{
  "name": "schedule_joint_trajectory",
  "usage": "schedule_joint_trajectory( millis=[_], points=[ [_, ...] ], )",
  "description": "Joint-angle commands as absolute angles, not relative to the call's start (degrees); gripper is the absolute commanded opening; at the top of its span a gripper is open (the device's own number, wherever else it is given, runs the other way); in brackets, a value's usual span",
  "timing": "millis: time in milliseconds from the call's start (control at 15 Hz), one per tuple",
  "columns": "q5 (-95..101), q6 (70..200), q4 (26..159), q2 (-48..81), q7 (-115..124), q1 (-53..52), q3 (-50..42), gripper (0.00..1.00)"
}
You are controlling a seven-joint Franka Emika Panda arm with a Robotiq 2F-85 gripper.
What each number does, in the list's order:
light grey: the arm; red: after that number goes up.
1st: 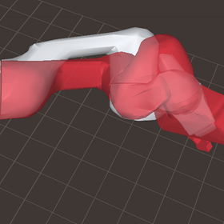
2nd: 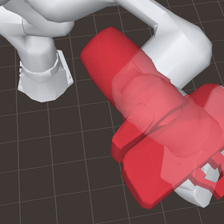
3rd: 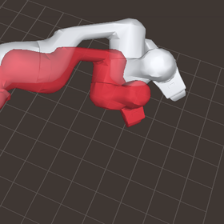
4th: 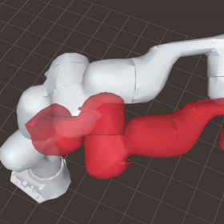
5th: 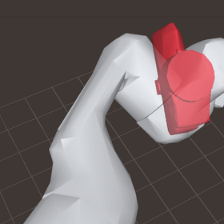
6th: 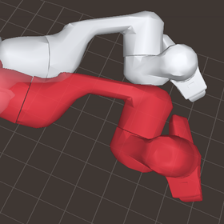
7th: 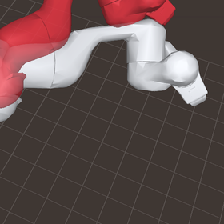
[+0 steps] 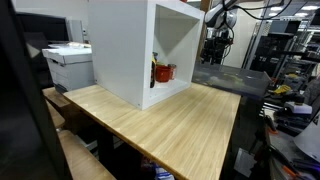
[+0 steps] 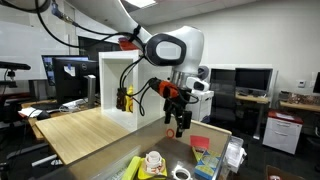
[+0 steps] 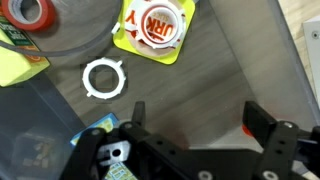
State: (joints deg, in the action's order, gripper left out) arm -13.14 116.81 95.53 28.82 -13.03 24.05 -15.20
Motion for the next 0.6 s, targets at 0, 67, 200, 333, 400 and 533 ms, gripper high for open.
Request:
schedule_joint_trajectory(
  millis=[0, 67, 200, 333, 400, 533],
  points=[
    [-12.5, 116.7, 94.6, 29.8, -12.7, 25.1, -13.8, 1.0],
    [-12.5, 116.7, 94.1, 30.7, -12.6, 25.1, -13.5, 1.0],
    [-12.5, 116.8, 94.0, 30.9, -12.6, 25.1, -13.4, 1.0],
    [-12.5, 116.7, 93.8, 30.8, -12.7, 25.2, -13.5, 1.0],
    [-12.5, 116.7, 93.7, 30.8, -12.7, 25.3, -13.5, 1.0],
    [-12.5, 116.7, 93.7, 30.8, -12.7, 25.3, -13.5, 1.0]
  ],
)
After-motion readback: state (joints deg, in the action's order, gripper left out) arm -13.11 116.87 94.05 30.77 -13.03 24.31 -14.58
